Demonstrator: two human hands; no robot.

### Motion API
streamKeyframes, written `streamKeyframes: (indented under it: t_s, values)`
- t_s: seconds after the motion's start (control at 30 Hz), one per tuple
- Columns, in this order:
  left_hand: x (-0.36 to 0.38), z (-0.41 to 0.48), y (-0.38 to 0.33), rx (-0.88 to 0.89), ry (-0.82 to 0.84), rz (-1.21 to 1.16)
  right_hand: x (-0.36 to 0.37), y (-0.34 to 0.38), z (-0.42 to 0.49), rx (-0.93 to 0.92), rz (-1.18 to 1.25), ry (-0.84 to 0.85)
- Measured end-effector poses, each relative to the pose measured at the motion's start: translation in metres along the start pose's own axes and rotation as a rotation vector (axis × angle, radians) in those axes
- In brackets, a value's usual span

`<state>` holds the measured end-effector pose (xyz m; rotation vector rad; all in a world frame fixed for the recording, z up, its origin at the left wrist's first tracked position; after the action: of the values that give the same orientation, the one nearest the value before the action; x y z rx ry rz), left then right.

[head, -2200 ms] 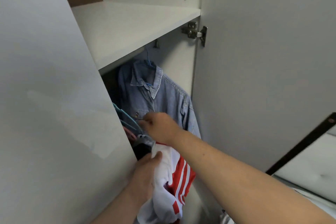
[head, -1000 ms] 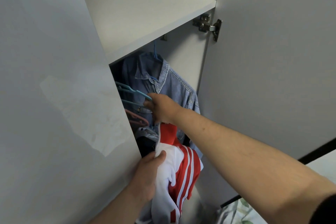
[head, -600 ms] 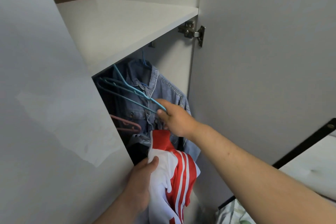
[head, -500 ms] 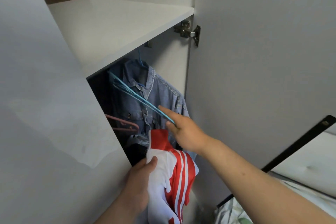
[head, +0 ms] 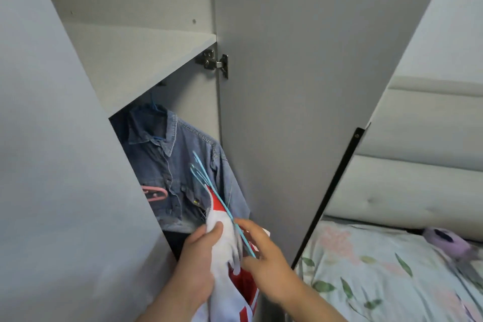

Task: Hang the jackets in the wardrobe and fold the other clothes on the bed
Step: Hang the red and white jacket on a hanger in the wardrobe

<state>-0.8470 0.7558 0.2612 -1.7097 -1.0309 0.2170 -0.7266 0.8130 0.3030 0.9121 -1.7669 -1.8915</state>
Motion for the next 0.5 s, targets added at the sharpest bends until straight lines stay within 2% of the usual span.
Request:
streamKeyframes:
  t_s: [0.1,0.23,0.4,0.5]
  values:
    - [0.009,-0.017,0.004,-0.057,0.089,-0.015,0.0,0.0,-0.02,0.082,0.134,-0.086]
    - [0.012,-0.041,0.019,-0.109,0.169,-0.007,0.007,0.002,-0.052,0.121,0.025,-0.238]
    - [-0.006,-0.084,0.054,-0.253,0.234,-0.01,0.028,-0.018,-0.103,0.27,0.096,-0.29]
    - [-0.009,-0.117,0.073,-0.282,0.281,0.048,0.026,-0.029,-0.14,0.315,0.015,-0.387]
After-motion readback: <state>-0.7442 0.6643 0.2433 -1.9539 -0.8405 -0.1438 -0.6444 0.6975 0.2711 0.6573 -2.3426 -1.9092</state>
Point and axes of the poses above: each hand's wrist, its own z-axis towards the middle knuckle, its own x-axis out of the palm, y = z × x, the point moved 9 cm from there along z, towards the middle knuckle, and after that the axes turned 1 degree about x, right-handed, at the moved point
